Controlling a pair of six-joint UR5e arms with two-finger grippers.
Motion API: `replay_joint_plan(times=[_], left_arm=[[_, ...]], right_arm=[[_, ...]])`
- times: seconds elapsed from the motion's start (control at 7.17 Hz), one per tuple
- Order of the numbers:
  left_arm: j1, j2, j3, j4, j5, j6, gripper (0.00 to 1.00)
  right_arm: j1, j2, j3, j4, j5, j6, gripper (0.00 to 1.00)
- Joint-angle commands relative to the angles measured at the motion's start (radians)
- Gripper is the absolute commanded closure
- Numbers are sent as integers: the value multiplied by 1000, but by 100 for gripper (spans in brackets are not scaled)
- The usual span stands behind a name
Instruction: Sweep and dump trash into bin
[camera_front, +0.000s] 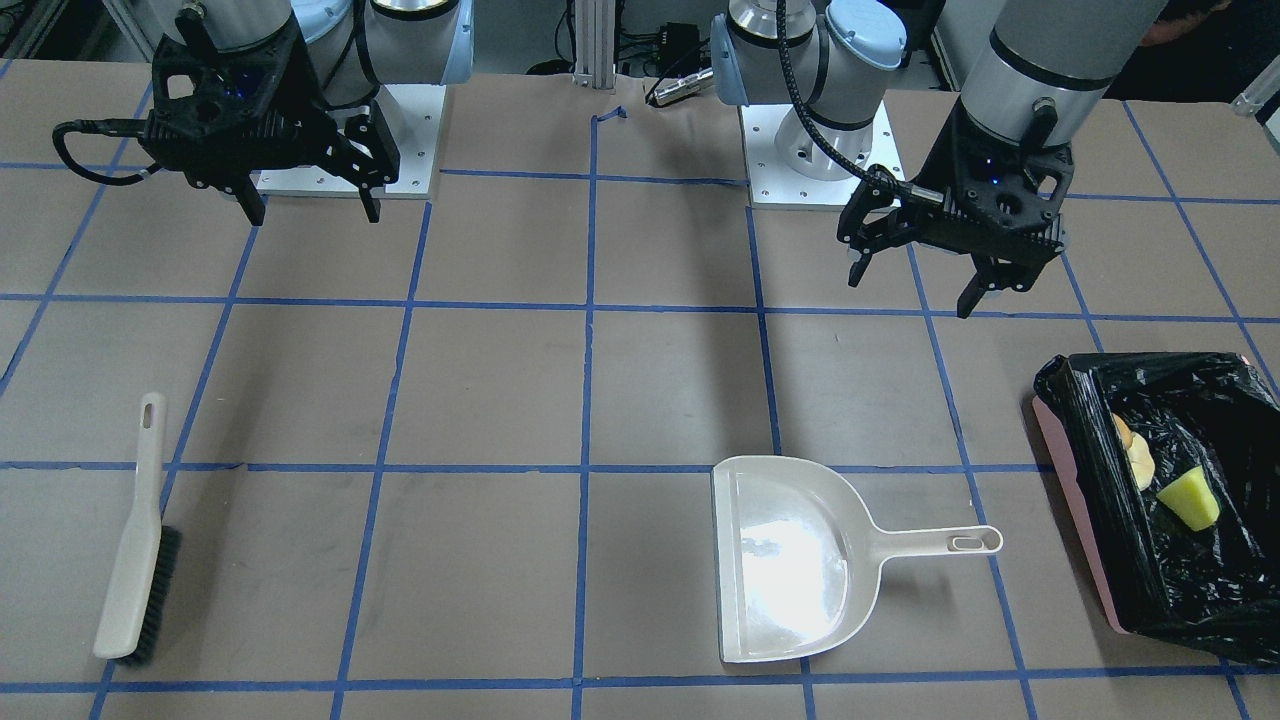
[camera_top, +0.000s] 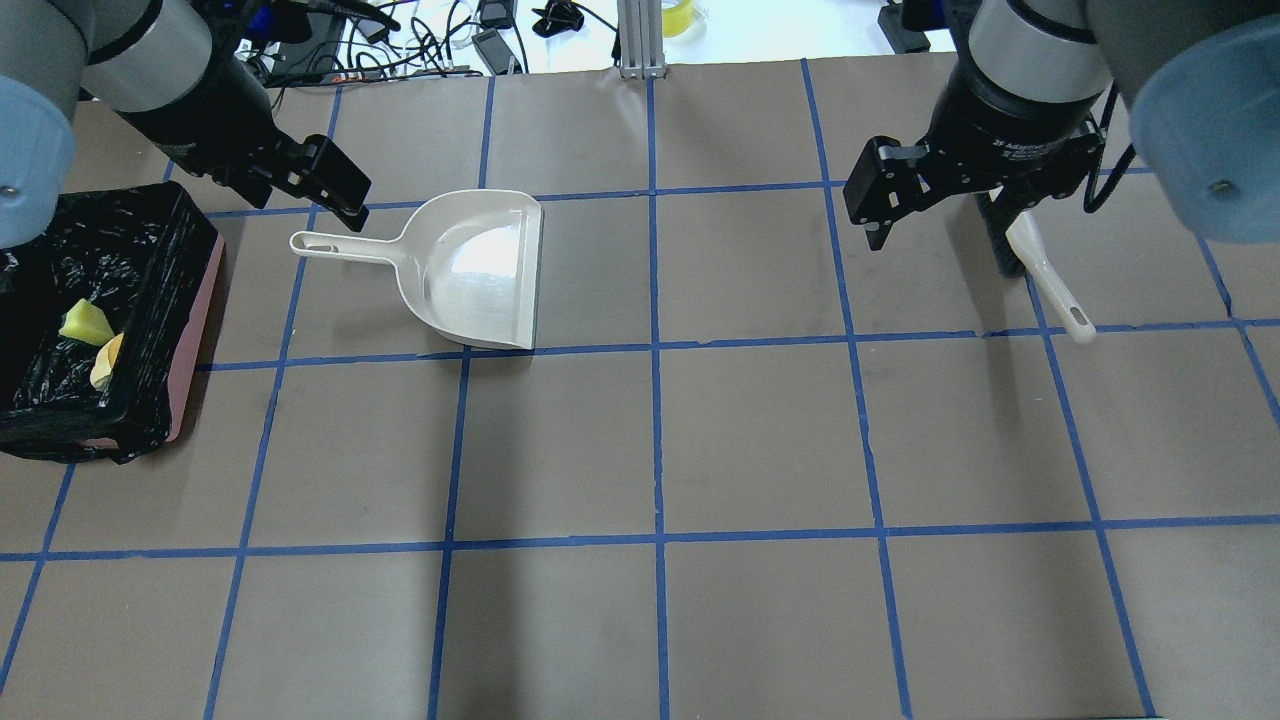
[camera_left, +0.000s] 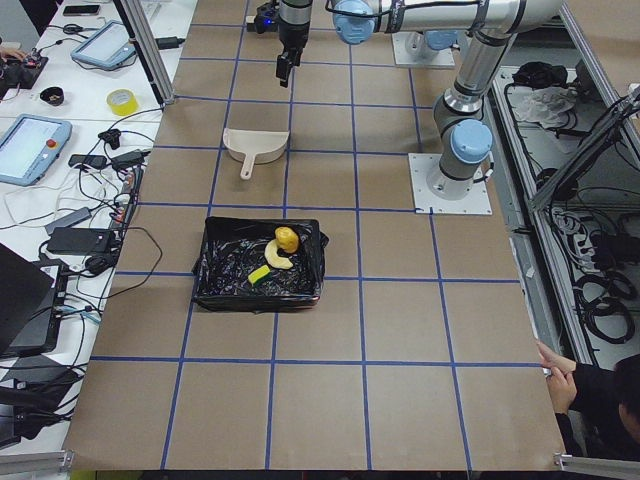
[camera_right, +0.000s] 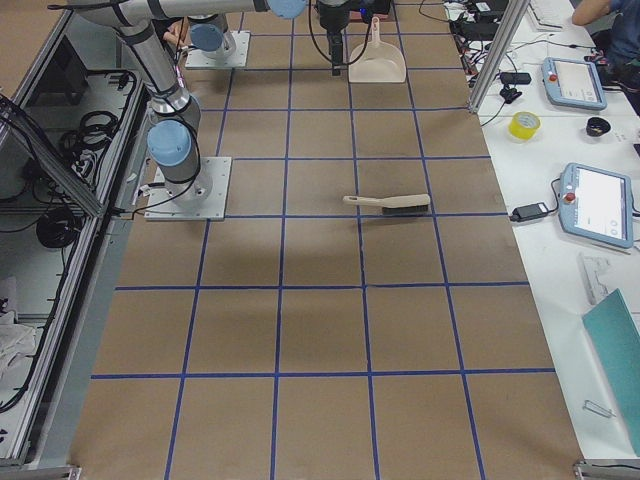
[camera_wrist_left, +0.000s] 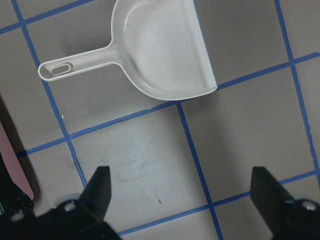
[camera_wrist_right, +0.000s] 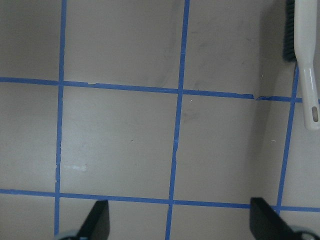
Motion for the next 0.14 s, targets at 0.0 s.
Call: replay_joint_plan(times=[0.0], left_arm=[[0, 0, -1, -2, 2, -15, 1]], right_arm=[[0, -1, 0, -1, 0, -1, 0]])
